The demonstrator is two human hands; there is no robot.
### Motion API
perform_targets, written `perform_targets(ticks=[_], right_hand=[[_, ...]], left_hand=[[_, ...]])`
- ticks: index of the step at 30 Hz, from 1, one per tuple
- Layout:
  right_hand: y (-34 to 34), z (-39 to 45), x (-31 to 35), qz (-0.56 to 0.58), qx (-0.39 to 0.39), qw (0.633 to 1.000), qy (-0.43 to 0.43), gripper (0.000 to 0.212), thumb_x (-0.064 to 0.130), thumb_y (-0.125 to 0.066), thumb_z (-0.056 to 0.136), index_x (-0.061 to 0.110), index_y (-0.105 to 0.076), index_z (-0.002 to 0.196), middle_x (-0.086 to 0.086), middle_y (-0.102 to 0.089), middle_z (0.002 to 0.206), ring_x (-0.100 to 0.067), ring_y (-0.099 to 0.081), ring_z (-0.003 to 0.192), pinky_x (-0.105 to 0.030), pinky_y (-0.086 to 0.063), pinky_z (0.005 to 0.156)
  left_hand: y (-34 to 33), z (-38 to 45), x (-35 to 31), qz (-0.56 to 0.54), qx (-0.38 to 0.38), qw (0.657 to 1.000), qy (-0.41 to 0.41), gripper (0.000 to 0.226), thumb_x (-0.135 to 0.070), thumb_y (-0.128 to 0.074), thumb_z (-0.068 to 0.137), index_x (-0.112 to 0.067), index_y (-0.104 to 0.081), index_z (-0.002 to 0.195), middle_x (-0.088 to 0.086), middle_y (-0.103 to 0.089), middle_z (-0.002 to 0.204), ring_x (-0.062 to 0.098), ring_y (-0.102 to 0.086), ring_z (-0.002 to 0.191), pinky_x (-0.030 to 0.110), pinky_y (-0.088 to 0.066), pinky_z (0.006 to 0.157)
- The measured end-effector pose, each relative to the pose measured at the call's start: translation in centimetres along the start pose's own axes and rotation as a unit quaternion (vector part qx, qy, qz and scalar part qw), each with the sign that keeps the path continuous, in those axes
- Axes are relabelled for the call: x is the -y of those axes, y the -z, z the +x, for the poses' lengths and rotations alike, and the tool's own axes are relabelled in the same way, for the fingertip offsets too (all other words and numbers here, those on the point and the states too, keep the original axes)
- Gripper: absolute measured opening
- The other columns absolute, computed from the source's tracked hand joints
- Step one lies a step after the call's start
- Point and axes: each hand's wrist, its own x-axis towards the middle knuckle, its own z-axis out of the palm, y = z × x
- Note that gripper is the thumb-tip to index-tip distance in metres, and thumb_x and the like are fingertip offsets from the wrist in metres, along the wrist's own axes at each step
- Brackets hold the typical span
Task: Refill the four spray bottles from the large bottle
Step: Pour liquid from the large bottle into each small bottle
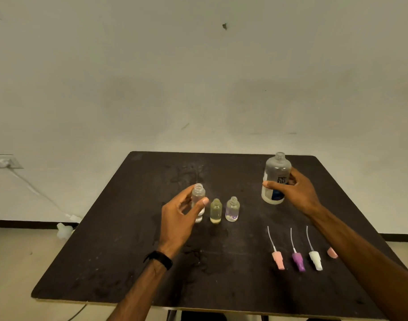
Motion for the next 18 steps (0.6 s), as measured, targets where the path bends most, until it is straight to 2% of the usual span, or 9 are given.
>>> perform_targets(ticks=[4, 8, 15, 18], right_hand=[[1.5, 0.9, -3.5, 0.011, -0.059, 0.997, -0.058, 0.072, 0.034, -0.088, 0.064, 0.018, -0.057, 0.127, -0.002, -0.066, 0.117, -0.02, -0.063, 0.104, -0.04, -0.052, 0.093], [2.8, 1.8, -6.2, 0.0, -0.097, 0.991, -0.092, 0.072, 0.034, -0.089, 0.063, 0.017, -0.058, 0.125, -0.005, -0.066, 0.115, -0.025, -0.063, 0.106, -0.045, -0.052, 0.095], [3.4, 2.3, -8.7, -0.005, -0.105, 0.987, -0.124, 0.071, 0.03, -0.09, 0.062, 0.016, -0.057, 0.124, -0.007, -0.064, 0.118, -0.027, -0.061, 0.11, -0.049, -0.051, 0.096], [3.3, 2.1, -9.3, -0.003, -0.106, 0.987, -0.123, 0.07, 0.031, -0.09, 0.06, 0.019, -0.06, 0.121, -0.003, -0.065, 0.114, -0.025, -0.061, 0.107, -0.049, -0.052, 0.094]], left_hand=[[0.6, 0.2, 0.8, 0.014, -0.012, 1.0, 0.005, 0.041, -0.018, -0.082, 0.081, -0.03, -0.069, 0.118, -0.009, -0.075, 0.116, 0.006, -0.069, 0.111, 0.033, -0.055, 0.099], [1.2, 0.3, 1.4, 0.022, -0.015, 1.0, 0.013, 0.043, -0.018, -0.083, 0.081, -0.025, -0.07, 0.122, -0.008, -0.075, 0.116, 0.008, -0.07, 0.11, 0.037, -0.056, 0.099], [1.6, 0.1, 1.6, 0.028, -0.018, 0.999, 0.011, 0.044, -0.022, -0.083, 0.08, -0.025, -0.069, 0.122, -0.01, -0.075, 0.115, 0.005, -0.069, 0.109, 0.031, -0.055, 0.098], [1.9, 0.0, 1.5, 0.032, -0.017, 0.999, 0.008, 0.043, -0.025, -0.082, 0.079, -0.032, -0.069, 0.119, -0.014, -0.074, 0.114, 0.004, -0.069, 0.109, 0.027, -0.055, 0.097]])
